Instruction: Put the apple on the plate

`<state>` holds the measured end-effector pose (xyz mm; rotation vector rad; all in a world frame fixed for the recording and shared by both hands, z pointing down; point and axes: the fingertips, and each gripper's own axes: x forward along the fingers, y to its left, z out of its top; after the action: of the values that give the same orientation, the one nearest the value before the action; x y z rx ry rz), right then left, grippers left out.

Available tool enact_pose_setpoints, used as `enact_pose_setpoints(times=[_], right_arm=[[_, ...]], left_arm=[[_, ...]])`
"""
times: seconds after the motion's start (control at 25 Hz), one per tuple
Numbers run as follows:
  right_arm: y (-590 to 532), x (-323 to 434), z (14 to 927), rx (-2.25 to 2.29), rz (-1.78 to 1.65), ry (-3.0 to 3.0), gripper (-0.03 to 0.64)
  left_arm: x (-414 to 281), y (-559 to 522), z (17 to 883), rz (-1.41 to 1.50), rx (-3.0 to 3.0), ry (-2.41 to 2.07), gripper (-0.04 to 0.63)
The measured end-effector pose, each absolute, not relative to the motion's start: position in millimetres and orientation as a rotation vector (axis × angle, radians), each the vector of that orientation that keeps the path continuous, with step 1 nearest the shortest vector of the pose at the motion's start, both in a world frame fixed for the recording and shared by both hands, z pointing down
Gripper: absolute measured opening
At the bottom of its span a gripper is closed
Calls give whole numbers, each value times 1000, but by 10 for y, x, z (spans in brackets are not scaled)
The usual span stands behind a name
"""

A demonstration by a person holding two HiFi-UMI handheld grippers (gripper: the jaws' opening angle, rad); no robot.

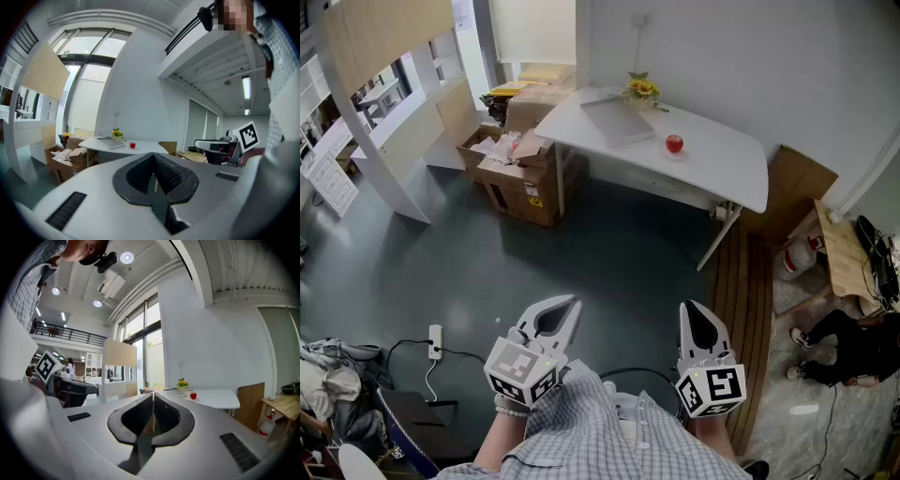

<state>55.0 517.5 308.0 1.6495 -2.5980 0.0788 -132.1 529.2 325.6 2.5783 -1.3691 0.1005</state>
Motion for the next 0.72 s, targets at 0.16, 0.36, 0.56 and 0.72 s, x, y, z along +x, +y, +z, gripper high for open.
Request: enact_pose_setpoints(times=[0.16,0.36,0.56,0.72], right_arm=[[5162,567,3072,1650,58,-2597,29],[5158,618,3050,1651,60,-2604,29],[5152,671,3034,1668,71,-2608,29],[5146,748,3044,1674,82,-2609,29]], left_arm=[[-1312,5270,3254,93,2575,-1370,9],[-1279,5259,3228,89,2572,-1378,9],[-1286,5244,3217,79,2558,-1389,9],[-1300,5226,3187,71,2543,-1413,9]])
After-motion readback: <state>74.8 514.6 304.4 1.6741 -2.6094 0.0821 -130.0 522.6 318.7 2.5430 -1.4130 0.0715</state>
